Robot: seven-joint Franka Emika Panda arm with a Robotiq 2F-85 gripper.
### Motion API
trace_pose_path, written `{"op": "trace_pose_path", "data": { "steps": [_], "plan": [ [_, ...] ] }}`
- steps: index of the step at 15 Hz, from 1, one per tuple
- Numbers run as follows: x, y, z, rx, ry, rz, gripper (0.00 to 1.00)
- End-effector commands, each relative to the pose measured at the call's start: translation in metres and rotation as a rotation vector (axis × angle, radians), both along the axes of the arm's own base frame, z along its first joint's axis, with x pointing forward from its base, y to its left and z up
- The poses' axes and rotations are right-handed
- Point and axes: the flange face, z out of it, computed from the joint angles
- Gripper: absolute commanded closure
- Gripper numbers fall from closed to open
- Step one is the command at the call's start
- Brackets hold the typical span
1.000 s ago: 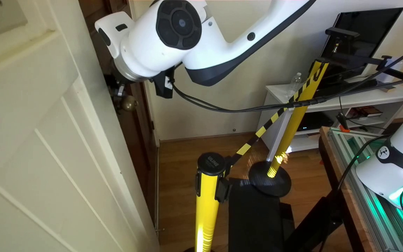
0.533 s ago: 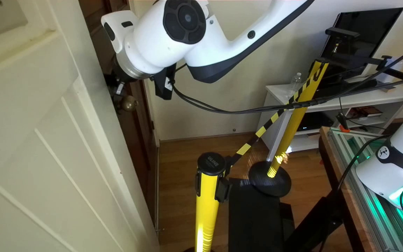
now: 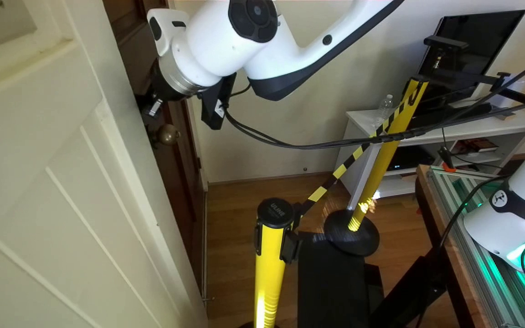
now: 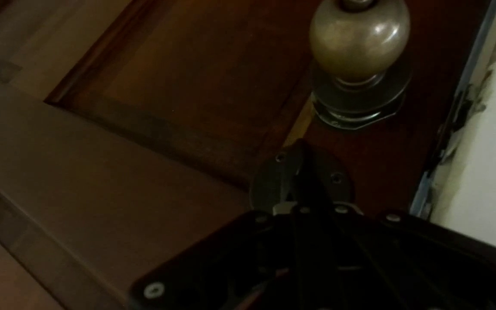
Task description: Unlock the lock on the door.
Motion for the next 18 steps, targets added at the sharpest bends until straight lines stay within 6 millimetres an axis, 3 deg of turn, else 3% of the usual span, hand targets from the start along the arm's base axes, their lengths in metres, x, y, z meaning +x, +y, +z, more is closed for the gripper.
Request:
{"op": "trace_pose_path", "data": {
  "steps": [1, 5, 8, 10, 11, 15, 18],
  "plan": [
    [0.0, -0.044, 0.039, 0.022, -0.072, -0.07, 1.0],
    [0.004, -0.082, 0.07, -0.006, -0.118, -0.122, 1.0],
    [0.001, -0.096, 0.075, -0.006, -0.119, -0.133, 1.0],
    [-0.009, -0.091, 0.067, 0.024, -0.05, -0.079, 0.94],
    [-0.018, -0.085, 0.063, 0.042, -0.018, -0.056, 0.99],
    [-0.05, -0.055, 0.038, 0.093, 0.15, 0.049, 1.0],
    [-0.063, -0.039, 0.037, 0.088, 0.247, 0.072, 1.0]
  ]
}}
